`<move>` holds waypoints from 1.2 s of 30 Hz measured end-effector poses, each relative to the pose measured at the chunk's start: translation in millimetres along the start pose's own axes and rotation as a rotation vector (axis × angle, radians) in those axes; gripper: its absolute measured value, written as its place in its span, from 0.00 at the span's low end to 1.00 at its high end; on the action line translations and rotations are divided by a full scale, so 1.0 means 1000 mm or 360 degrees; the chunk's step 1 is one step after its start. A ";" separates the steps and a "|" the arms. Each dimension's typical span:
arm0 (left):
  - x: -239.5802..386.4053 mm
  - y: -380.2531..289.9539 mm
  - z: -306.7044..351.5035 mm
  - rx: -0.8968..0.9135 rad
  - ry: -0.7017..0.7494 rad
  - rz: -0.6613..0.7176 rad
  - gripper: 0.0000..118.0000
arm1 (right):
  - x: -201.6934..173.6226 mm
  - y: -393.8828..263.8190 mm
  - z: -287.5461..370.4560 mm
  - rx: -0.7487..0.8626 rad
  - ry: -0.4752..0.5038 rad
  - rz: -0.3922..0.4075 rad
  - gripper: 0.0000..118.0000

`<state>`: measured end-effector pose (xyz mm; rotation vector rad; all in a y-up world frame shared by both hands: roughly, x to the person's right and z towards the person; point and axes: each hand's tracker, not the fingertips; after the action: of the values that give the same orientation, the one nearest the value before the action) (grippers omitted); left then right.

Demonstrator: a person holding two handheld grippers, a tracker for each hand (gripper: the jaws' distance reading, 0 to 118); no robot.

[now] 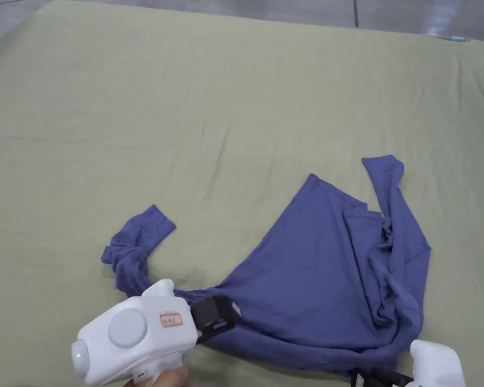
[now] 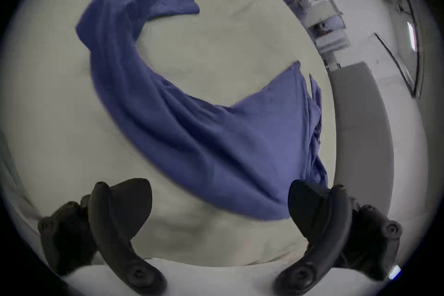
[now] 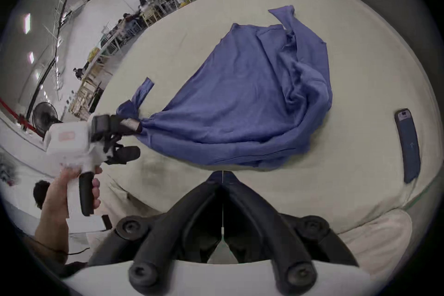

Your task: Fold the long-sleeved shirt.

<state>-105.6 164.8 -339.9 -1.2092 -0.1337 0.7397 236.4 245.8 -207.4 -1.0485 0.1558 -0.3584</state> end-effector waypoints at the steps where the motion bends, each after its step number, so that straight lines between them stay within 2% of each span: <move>1: 0.002 0.001 -0.008 0.0008 0.0048 -0.0024 1.00 | 0.001 0.000 -0.001 -0.0003 -0.0004 0.0003 0.02; 3: 0.009 0.004 -0.026 -0.0051 0.0223 -0.0076 0.99 | 0.001 0.004 -0.005 -0.0026 -0.0014 0.0007 0.02; 5: 0.017 0.005 -0.031 -0.0056 0.0323 -0.0107 0.93 | 0.003 0.011 -0.008 -0.0051 -0.0015 0.0016 0.02; 6: 0.021 0.004 -0.024 0.0022 0.0352 -0.0112 0.81 | 0.003 0.018 -0.011 -0.0064 -0.0024 0.0033 0.02; 7: 0.026 0.004 -0.020 0.0081 0.0435 -0.0169 0.52 | 0.003 0.028 -0.014 -0.0069 -0.0038 0.0061 0.02; 8: 0.024 0.005 -0.015 0.0119 0.0520 -0.0231 0.07 | 0.003 0.042 -0.017 -0.0071 -0.0064 0.0114 0.02; 10: 0.009 0.008 -0.016 -0.0007 0.0020 -0.0020 0.04 | 0.004 0.077 -0.026 -0.0044 -0.0122 0.0241 0.02; 11: 0.010 0.009 -0.017 -0.0116 0.0036 -0.0006 0.04 | 0.002 0.103 -0.034 -0.0013 -0.0167 0.0310 0.02; 12: 0.012 0.009 -0.012 -0.0074 0.0110 -0.0054 0.04 | 0.003 0.130 -0.043 0.0021 -0.0214 0.0362 0.02; 13: 0.013 0.006 -0.006 -0.0068 0.0083 -0.0059 0.04 | 0.003 0.154 -0.052 0.0040 -0.0239 0.0391 0.02; 15: 0.015 0.007 0.004 -0.0048 0.0000 -0.0082 0.04 | 0.006 0.215 -0.082 0.0057 -0.0203 0.0428 0.02; 17: 0.020 0.004 0.015 -0.0029 -0.0119 -0.0041 0.04 | 0.011 0.271 -0.119 -0.0005 -0.0083 0.0384 0.04; 18: 0.022 0.005 0.021 -0.0055 -0.0151 -0.0075 0.04 | 0.015 0.301 -0.144 -0.0096 -0.0022 0.0334 0.27; 19: 0.023 0.005 0.026 -0.0058 -0.0178 -0.0095 0.04 | 0.017 0.321 -0.164 -0.0182 0.0005 0.0305 0.70; 20: 0.024 0.004 0.031 -0.0048 -0.0240 -0.0103 0.04 | 0.017 0.342 -0.192 -0.0319 -0.0034 0.0297 1.00; 21: 0.025 0.005 0.035 -0.0048 -0.0253 -0.0117 0.04 | 0.017 0.357 -0.219 -0.0436 -0.0109 0.0273 0.97; 22: 0.027 0.005 0.038 -0.0058 -0.0226 -0.0153 0.04 | 0.018 0.366 -0.231 -0.0368 -0.0175 0.0239 0.95; 24: 0.032 0.001 0.040 -0.0058 -0.0182 -0.0222 0.04 | 0.011 0.392 -0.262 -0.0417 -0.0253 0.0132 0.96; 27: 0.033 0.001 0.039 -0.0073 -0.0154 -0.0258 0.04 | 0.009 0.381 -0.288 -0.0498 -0.0296 -0.0019 0.95; 28: 0.032 0.001 0.037 -0.0079 -0.0147 -0.0263 0.04 | 0.006 0.376 -0.293 -0.0540 -0.0310 0.0001 0.93; 29: 0.032 0.002 0.036 -0.0085 -0.0140 -0.0265 0.04 | -0.002 0.370 -0.296 -0.0559 -0.0393 0.0067 0.81; 30: 0.031 0.002 0.036 -0.0082 -0.0122 -0.0273 0.04 | -0.014 0.367 -0.297 -0.0529 -0.0613 0.0296 0.72; 31: 0.031 0.003 0.036 -0.0077 -0.0110 -0.0283 0.04 | -0.019 0.365 -0.294 -0.0478 -0.0532 0.0368 0.69; 32: 0.031 0.004 0.037 -0.0067 -0.0095 -0.0302 0.04 | -0.028 0.362 -0.289 -0.0426 -0.0536 0.0448 0.52; 33: 0.031 0.005 0.037 -0.0049 -0.0072 -0.0331 0.04 | -0.035 0.356 -0.282 -0.0435 -0.0474 0.0499 0.24; 34: 0.033 0.006 0.039 -0.0032 -0.0047 -0.0352 0.04 | -0.042 0.350 -0.278 -0.0438 -0.0491 0.0563 0.04; 35: 0.034 0.007 0.041 -0.0021 -0.0041 -0.0371 0.04 | -0.041 0.355 -0.277 -0.0380 -0.0557 0.0629 0.03; 36: 0.034 0.008 0.043 -0.0016 -0.0047 -0.0376 0.04 | -0.041 0.355 -0.268 -0.0371 -0.0501 0.0691 0.04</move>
<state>-103.5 220.8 -340.5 -1.1684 -0.2999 0.5509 195.7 200.3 -649.6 -1.2519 0.1396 0.2237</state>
